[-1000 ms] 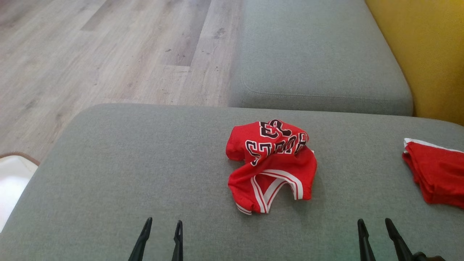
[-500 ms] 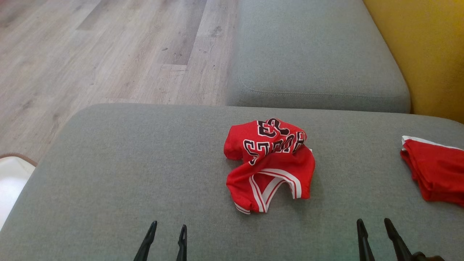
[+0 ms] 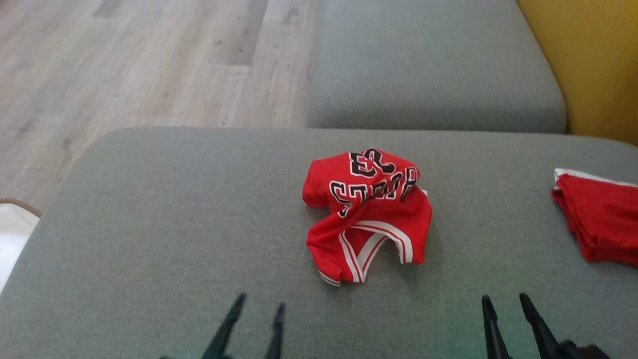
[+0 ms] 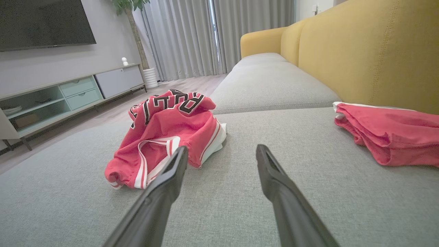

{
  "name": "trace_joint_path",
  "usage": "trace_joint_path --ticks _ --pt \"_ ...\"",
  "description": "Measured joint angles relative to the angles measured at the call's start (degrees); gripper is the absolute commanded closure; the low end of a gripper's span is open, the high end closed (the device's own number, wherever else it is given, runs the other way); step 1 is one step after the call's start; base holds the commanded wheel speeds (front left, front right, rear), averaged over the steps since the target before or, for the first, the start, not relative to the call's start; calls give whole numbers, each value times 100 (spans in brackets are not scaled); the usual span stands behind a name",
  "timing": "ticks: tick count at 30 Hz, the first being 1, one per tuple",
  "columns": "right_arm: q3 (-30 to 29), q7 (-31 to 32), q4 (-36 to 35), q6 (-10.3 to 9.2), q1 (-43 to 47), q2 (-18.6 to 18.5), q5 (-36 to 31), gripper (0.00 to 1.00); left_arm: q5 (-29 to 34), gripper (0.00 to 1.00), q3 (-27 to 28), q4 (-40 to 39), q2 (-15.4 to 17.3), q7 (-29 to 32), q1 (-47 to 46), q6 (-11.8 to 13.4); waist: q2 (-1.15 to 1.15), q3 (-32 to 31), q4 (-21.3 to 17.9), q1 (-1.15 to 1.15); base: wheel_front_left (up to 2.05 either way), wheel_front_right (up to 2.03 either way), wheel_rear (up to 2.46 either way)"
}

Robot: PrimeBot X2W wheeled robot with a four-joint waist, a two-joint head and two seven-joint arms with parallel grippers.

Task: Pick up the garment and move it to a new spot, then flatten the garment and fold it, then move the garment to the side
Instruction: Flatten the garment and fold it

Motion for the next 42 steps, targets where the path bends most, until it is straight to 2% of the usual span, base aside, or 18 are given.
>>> trace_joint_path --ticks 14,25,32,39,40,41,42 --pt "323 0 10 0 -484 -1 -142 0 204 0 -1025 1692 -94 0 -1701 -525 0 520 -508 1 0 0 0" --pt "361 0 -7 0 -559 -2 -141 0 171 0 -1660 3237 -145 0 -2878 -573 0 919 -929 0 0 0 0" --pt "314 0 -32 0 -839 -2 -193 0 -92 0 -1728 4161 -162 1 -3593 -517 0 1146 -1204 0 0 0 0" --pt "276 0 -54 0 -873 -3 -193 0 -382 0 -2012 4816 -176 81 -3873 -577 0 1340 -1367 0 0 0 0" --pt "279 0 -54 0 -873 -3 -193 0 -443 22 -2046 4864 -177 86 -3890 -583 0 1351 -1387 0 0 0 0" --pt "285 0 -59 0 -873 -3 -193 0 -501 65 -2076 4909 -182 119 -3919 -621 0 1363 -1405 0 0 0 0" --pt "287 0 -66 0 -873 -3 -193 0 -548 100 -2114 4944 -189 133 -3959 -635 0 1372 -1421 -1 0 0 0"
